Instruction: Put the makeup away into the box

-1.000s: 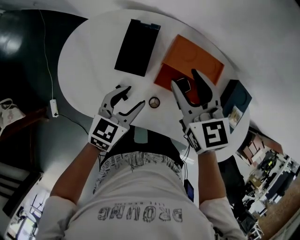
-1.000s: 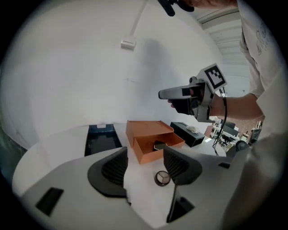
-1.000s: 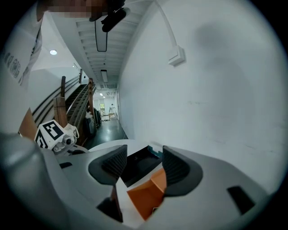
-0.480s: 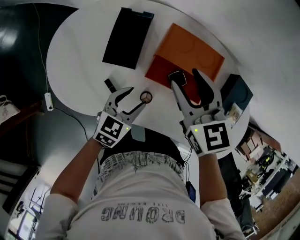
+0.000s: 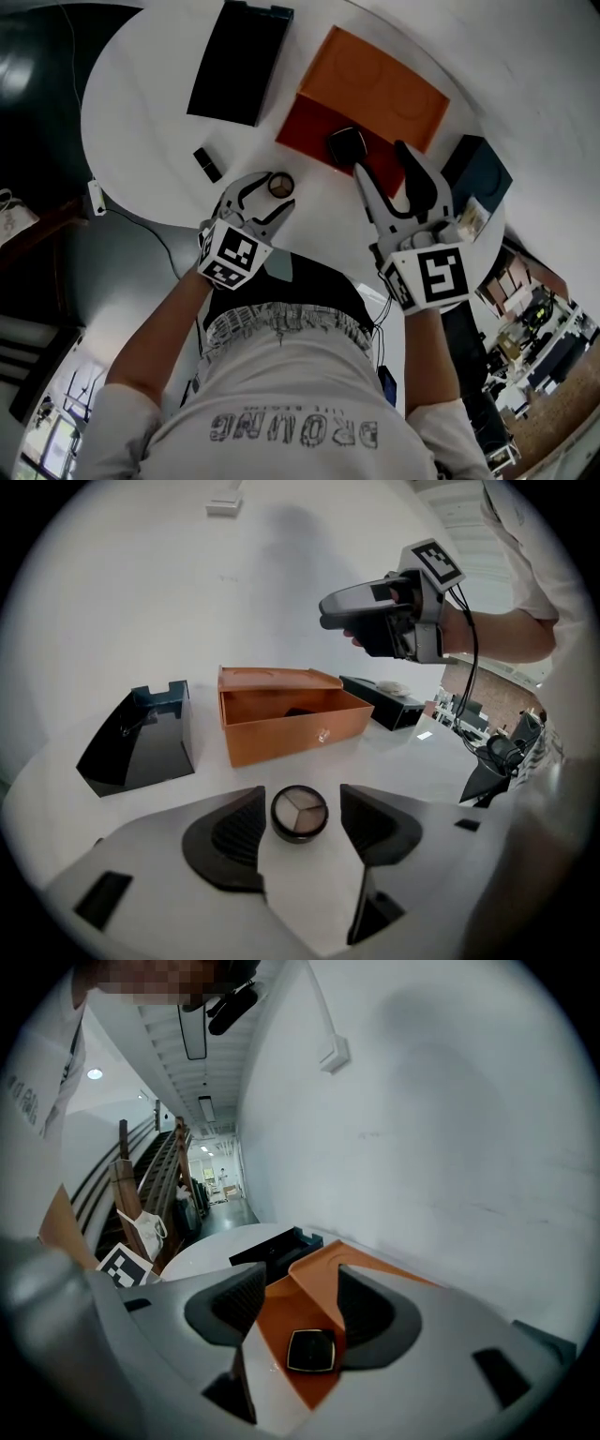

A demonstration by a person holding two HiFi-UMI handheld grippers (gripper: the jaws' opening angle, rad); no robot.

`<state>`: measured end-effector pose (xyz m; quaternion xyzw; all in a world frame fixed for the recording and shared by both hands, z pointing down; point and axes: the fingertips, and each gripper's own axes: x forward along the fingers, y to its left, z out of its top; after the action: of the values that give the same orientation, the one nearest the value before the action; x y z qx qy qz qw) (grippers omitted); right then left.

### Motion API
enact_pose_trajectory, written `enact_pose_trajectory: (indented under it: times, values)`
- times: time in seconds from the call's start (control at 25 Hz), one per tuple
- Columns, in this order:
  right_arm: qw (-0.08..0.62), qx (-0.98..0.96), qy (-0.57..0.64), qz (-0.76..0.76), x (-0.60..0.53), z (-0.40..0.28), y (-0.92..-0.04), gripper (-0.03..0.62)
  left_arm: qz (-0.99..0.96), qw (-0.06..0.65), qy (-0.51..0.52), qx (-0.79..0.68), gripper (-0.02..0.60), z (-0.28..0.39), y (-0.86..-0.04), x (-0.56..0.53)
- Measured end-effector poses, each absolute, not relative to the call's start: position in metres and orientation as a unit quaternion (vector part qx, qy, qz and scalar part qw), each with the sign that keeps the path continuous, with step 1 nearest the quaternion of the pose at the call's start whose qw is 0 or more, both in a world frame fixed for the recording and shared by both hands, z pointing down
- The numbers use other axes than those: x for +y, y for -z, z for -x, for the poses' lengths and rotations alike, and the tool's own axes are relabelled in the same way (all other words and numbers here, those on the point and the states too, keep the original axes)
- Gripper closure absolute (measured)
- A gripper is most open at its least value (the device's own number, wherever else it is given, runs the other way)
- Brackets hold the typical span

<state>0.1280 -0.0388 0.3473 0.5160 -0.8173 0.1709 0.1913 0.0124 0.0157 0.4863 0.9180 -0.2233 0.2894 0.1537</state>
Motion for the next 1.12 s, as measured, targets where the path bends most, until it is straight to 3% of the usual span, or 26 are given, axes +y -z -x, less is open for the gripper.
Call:
enact_pose_trajectory:
  times: [1.12]
  values:
    - [0.179,-0.805,-0.191,-0.533,-0.018,-0.158,-0.368,0.349,-0.897,0.139,-0.335,-0.252,0.348,-0.012,-0.496,0.012]
